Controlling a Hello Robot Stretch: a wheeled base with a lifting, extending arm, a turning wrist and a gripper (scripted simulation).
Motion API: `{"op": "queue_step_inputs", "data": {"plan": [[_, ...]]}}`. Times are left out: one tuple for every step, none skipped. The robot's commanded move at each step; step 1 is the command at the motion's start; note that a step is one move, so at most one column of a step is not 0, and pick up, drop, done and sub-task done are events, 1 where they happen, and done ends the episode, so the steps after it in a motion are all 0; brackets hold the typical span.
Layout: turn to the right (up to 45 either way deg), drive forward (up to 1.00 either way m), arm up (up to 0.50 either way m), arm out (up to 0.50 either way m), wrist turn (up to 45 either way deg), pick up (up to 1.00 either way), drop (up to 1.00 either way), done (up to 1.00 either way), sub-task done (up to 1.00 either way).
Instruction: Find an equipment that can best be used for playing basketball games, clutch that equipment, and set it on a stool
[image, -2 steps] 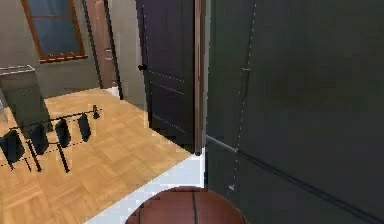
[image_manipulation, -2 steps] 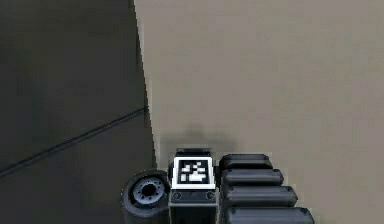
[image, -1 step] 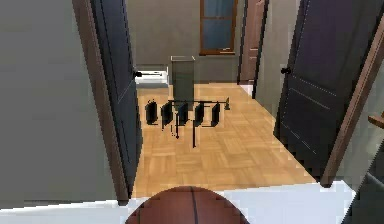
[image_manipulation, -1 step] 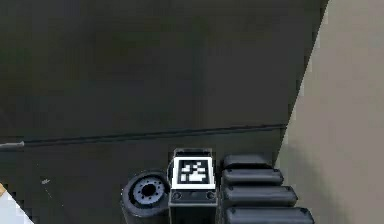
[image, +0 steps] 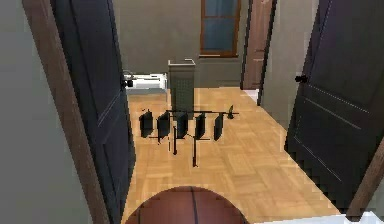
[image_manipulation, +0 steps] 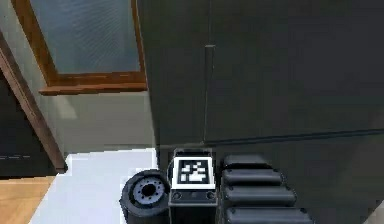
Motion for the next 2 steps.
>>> {"op": "queue_step_inputs", "data": {"plan": [[-6.0, 0.0, 0.0, 0.0, 0.0, 0.0, 0.0, 0.0, 0.0], [0.0, 1.0, 0.0, 0.0, 0.0, 0.0, 0.0, 0.0, 0.0]]}}
